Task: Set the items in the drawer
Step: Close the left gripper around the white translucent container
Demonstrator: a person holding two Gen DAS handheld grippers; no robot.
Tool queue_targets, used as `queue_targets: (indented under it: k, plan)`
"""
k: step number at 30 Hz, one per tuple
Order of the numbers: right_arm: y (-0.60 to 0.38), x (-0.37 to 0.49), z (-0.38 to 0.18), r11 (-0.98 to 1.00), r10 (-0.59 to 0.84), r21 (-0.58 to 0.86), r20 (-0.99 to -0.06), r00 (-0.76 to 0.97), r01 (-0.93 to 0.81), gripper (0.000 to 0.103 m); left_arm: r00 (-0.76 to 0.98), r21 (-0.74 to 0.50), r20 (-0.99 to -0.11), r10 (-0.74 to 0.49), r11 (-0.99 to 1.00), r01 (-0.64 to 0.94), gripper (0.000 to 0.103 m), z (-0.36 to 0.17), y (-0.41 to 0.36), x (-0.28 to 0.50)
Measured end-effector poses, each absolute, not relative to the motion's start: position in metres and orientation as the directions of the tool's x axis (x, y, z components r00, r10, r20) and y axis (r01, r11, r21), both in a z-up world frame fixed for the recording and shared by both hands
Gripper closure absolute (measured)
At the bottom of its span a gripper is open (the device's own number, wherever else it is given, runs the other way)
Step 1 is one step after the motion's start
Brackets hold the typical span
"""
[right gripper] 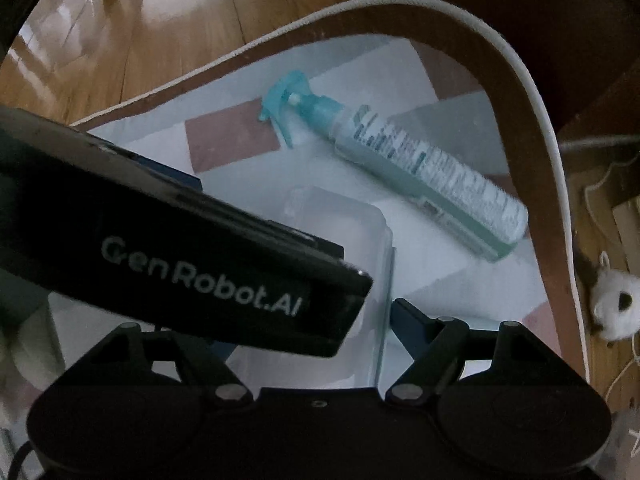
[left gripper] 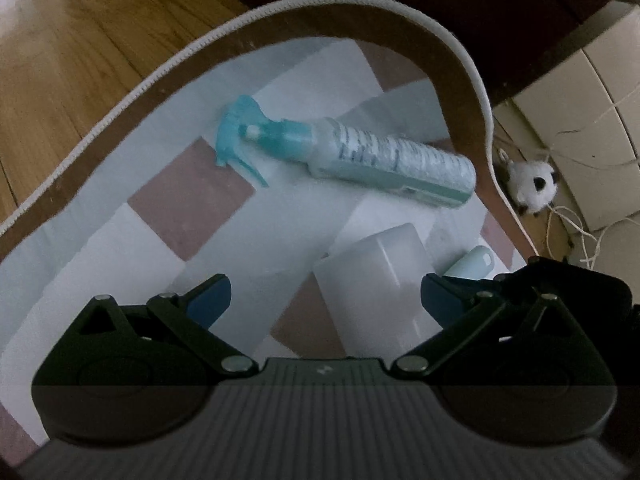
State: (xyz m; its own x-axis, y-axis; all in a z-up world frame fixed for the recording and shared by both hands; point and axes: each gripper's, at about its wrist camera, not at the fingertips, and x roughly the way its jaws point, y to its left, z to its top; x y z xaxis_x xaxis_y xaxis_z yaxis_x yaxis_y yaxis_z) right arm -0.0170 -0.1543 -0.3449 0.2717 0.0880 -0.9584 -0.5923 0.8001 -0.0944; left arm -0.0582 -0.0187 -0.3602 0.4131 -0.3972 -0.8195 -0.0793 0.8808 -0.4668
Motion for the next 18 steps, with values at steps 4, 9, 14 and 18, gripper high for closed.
queue_targets:
  k: [4,9,14,18]
  plan:
    - [-0.162,-0.018,-0.342,0.842,0.135,-0.022,-0.958,0.251,-0.539,0.022,0.367,-0.519,-0.815,-0.448,0.847,-0.118,0.000,-0.368,-0.014,-0.057]
    - [-0.168,-0.016,-0.344,0.868,0.195,0.046,-0.948,0.252,-0.495,0.023,0.336,-0.588,-0.791,-0.511,0.788,-0.185,0.000,-0.381,-0.007,-0.053]
    - [-0.174,-0.017,-0.349,0.860,0.238,0.078,-0.936,0.260,-0.504,0.023,0.335,-0.598,-0.784,-0.523,0.781,-0.181,0.000,-0.383,-0.010,-0.055]
    - [-0.177,-0.020,-0.349,0.854,0.243,0.073,-0.931,0.273,-0.514,0.022,0.328,-0.604,-0.771,-0.546,0.790,-0.107,0.003,-0.381,-0.027,-0.058]
